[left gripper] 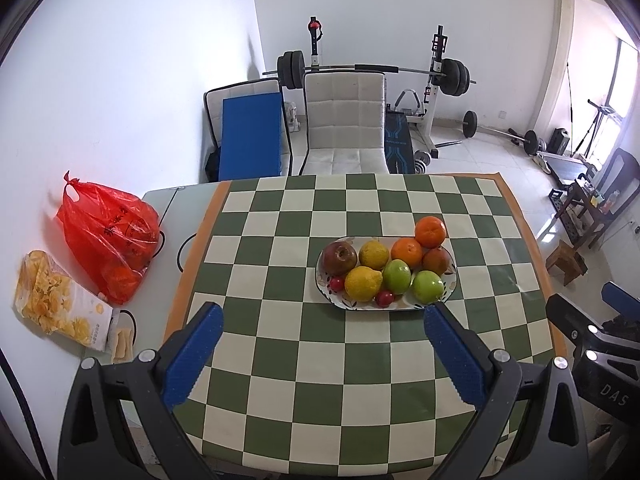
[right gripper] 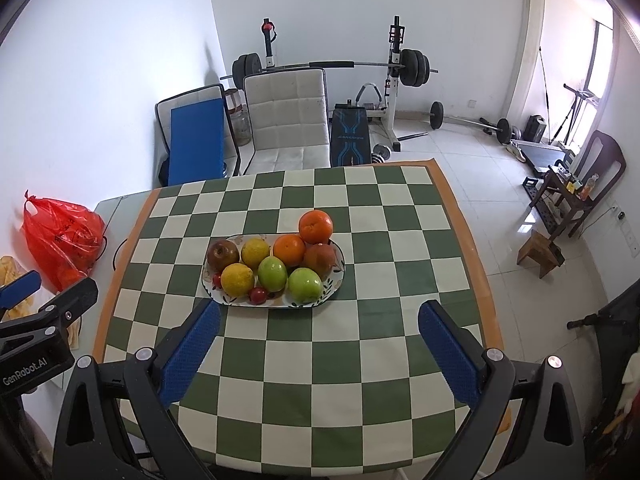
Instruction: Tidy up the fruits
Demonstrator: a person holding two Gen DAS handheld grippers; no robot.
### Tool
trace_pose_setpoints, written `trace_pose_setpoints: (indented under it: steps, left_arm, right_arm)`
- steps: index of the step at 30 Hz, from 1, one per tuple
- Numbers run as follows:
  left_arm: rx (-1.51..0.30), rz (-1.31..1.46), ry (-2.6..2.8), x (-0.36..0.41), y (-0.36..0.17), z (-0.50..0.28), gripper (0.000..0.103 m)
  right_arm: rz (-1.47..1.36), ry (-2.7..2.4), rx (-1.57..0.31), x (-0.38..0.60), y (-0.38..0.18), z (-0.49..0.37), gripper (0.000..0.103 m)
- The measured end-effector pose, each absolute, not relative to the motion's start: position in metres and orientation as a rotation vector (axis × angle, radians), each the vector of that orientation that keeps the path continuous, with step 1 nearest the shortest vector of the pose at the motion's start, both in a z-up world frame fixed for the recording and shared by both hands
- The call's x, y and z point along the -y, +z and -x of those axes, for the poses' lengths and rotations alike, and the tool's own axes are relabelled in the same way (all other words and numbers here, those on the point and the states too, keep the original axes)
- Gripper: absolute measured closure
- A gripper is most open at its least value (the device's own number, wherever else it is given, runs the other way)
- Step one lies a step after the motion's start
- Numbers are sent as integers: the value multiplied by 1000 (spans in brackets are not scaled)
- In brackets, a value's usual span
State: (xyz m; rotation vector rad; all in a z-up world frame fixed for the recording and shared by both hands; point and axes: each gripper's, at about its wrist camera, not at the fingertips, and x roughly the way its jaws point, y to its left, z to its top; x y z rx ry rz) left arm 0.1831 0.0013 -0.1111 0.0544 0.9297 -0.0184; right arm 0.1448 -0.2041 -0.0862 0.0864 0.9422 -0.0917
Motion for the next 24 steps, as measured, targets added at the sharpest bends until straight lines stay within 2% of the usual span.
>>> trace_pose_setpoints:
  steps: [24]
  left_arm:
    - [-916, -63, -37, 4, -107, -180, 0]
  right_arm:
    - [-95, -95, -927, 205, -82, -138, 0]
